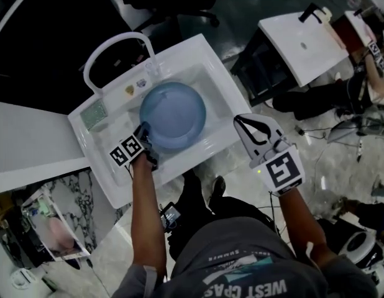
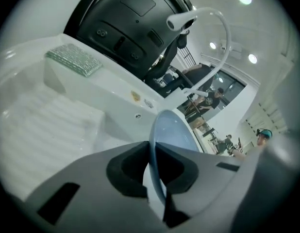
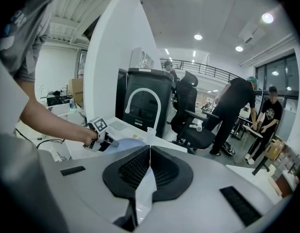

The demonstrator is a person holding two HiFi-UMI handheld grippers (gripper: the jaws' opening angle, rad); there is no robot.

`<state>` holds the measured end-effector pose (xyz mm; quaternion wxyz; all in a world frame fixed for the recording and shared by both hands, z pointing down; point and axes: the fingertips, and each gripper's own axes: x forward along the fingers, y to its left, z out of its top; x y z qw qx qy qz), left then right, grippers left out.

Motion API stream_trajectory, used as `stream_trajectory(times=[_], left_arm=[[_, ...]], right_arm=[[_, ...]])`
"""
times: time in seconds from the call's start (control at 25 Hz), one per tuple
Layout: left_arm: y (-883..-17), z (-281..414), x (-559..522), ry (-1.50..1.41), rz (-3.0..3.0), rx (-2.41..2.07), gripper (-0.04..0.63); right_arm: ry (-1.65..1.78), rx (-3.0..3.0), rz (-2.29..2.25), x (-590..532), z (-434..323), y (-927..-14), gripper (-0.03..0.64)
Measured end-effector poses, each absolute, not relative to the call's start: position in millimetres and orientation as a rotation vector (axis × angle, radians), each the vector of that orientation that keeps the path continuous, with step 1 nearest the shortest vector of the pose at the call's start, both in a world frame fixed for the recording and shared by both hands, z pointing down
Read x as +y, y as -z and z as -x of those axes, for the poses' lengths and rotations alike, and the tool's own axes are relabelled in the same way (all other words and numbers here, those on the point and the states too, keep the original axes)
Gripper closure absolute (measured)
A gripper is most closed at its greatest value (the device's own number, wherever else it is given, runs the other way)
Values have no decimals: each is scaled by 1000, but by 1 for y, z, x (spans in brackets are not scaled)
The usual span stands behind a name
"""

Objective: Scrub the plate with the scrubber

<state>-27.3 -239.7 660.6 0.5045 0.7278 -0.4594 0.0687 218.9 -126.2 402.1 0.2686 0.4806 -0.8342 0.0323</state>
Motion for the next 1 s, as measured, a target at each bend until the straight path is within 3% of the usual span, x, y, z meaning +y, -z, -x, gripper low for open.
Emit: stream_trajectory(times=[1.0], left_arm=[[-565, 230, -159, 118, -1640, -1439, 575]], right_arm=[[38, -2489, -911, -189, -49, -408, 586]])
